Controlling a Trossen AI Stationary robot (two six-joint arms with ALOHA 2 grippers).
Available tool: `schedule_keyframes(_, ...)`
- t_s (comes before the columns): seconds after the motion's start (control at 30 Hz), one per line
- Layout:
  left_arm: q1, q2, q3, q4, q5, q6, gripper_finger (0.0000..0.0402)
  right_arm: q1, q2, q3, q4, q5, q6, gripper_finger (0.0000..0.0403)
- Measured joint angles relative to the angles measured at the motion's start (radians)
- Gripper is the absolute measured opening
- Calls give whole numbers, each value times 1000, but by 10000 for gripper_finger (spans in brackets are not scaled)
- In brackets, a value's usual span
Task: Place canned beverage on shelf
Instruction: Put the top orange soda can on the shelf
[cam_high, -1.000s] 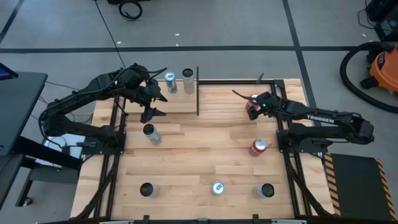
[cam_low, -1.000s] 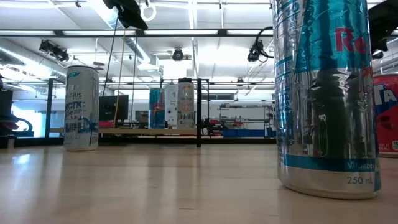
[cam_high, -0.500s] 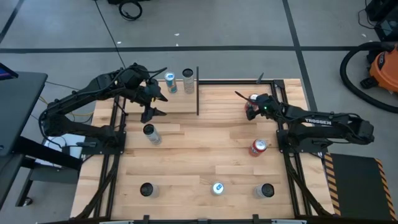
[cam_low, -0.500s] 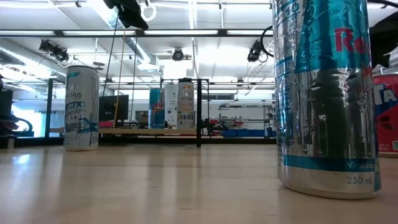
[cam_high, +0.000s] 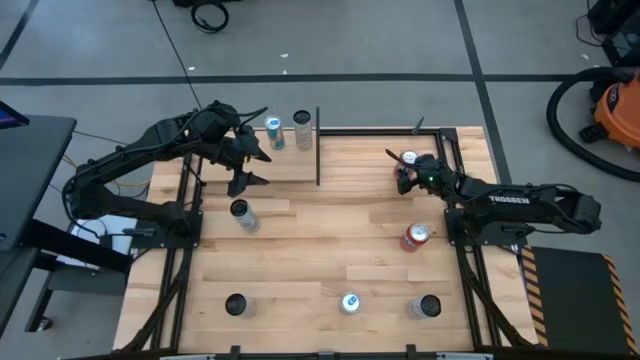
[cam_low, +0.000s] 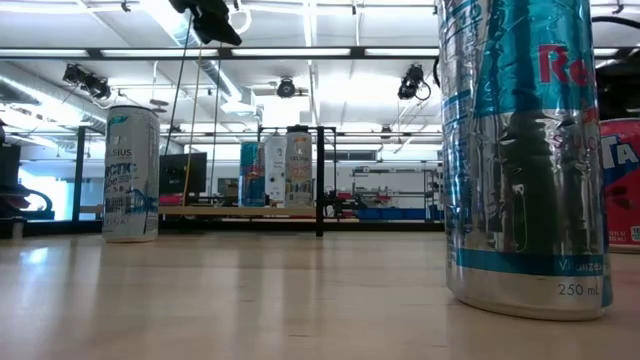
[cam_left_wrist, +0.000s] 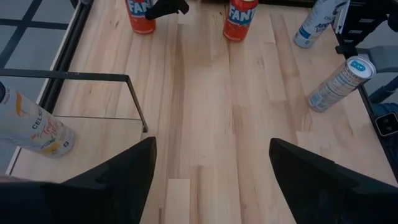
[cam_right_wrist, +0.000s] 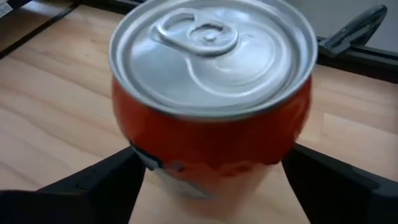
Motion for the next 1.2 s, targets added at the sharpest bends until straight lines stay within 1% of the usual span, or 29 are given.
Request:
schedule_keyframes(0.23,0,0,0,8,0,5,314,0,0,-3,16,-1,-29,290)
schedule_keyframes(0.43,0,0,0,8,-14,5,314,1,0,-3,28,-49,-42,290)
schedule_keyframes(0.53,0,0,0,8,-51,5,314,1,1,-2,46,-105,-31,290)
schedule_keyframes(0.67,0,0,0,10,-103,5,314,9,1,38,38,-182,5,290)
schedule_keyframes(0.83,0,0,0,39,-106,5,314,63,1,118,40,-274,19,290)
schedule_keyframes(0.93,0,0,0,45,-106,3,314,108,2,182,37,-308,19,290)
schedule_keyframes(1.07,0,9,0,77,-106,-23,314,170,39,280,19,-307,13,290)
schedule_keyframes(1.2,2,19,-1,139,-105,-48,314,223,123,375,14,-307,-35,290)
